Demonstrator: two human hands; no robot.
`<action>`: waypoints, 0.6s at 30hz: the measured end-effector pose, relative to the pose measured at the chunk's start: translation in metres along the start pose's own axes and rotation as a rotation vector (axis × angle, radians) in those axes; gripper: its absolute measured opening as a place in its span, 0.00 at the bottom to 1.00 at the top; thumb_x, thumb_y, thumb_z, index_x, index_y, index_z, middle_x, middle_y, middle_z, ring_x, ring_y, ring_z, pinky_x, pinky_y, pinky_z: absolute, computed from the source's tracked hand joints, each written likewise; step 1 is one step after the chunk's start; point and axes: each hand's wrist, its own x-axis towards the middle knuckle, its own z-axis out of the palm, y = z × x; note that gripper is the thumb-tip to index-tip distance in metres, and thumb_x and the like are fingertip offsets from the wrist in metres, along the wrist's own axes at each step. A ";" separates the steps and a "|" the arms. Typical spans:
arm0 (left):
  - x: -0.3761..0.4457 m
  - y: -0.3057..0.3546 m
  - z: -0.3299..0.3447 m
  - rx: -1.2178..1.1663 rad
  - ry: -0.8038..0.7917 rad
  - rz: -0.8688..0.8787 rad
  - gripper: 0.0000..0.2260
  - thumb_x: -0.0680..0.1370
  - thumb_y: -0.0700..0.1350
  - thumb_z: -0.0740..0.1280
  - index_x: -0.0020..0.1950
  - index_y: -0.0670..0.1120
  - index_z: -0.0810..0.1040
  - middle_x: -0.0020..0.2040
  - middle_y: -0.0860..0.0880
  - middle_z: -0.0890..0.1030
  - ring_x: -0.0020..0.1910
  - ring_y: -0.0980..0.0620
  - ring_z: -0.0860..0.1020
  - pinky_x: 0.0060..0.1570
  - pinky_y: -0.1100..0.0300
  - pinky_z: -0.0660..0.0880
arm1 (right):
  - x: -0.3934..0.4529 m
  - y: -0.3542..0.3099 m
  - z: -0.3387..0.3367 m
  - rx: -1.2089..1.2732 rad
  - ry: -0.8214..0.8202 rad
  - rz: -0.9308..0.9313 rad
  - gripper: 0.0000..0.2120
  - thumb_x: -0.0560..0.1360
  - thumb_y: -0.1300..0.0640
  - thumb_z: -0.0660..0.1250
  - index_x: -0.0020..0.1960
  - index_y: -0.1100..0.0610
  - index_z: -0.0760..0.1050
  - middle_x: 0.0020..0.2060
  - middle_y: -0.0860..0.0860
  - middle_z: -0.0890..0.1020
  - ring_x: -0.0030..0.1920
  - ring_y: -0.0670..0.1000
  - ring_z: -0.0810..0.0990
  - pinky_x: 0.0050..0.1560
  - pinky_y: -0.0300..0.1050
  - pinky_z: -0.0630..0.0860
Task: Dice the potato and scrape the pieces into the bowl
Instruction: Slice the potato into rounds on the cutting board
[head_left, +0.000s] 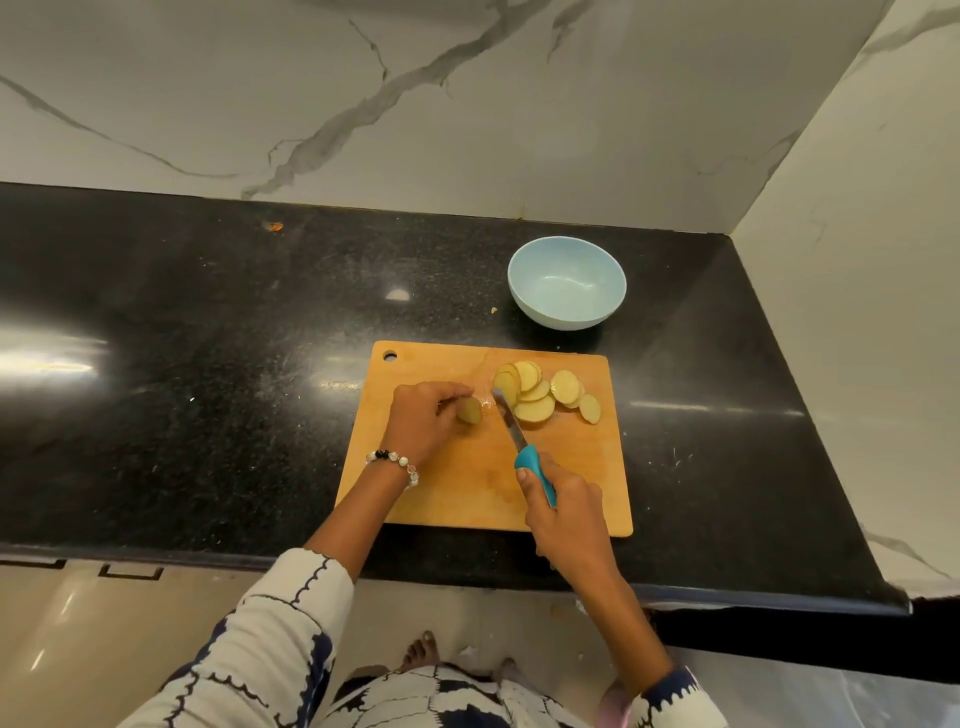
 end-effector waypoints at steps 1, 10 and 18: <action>-0.002 0.001 0.001 -0.022 0.007 0.000 0.10 0.75 0.41 0.68 0.56 0.44 0.82 0.53 0.46 0.83 0.53 0.51 0.80 0.55 0.65 0.72 | -0.001 -0.001 0.001 -0.005 -0.010 -0.008 0.22 0.80 0.50 0.59 0.71 0.59 0.66 0.33 0.48 0.76 0.31 0.45 0.75 0.34 0.42 0.76; -0.014 0.005 0.014 -0.107 0.098 -0.019 0.16 0.69 0.45 0.75 0.55 0.45 0.82 0.53 0.48 0.83 0.49 0.54 0.80 0.50 0.66 0.74 | -0.010 -0.004 -0.002 -0.047 -0.024 -0.042 0.22 0.80 0.50 0.59 0.70 0.58 0.67 0.34 0.46 0.76 0.31 0.45 0.74 0.31 0.35 0.72; -0.012 -0.003 0.009 -0.105 -0.008 0.007 0.20 0.69 0.43 0.74 0.61 0.45 0.78 0.58 0.48 0.80 0.55 0.55 0.78 0.57 0.61 0.75 | -0.006 -0.010 0.007 -0.120 -0.023 -0.088 0.20 0.81 0.50 0.57 0.70 0.57 0.67 0.32 0.46 0.74 0.31 0.46 0.73 0.32 0.33 0.71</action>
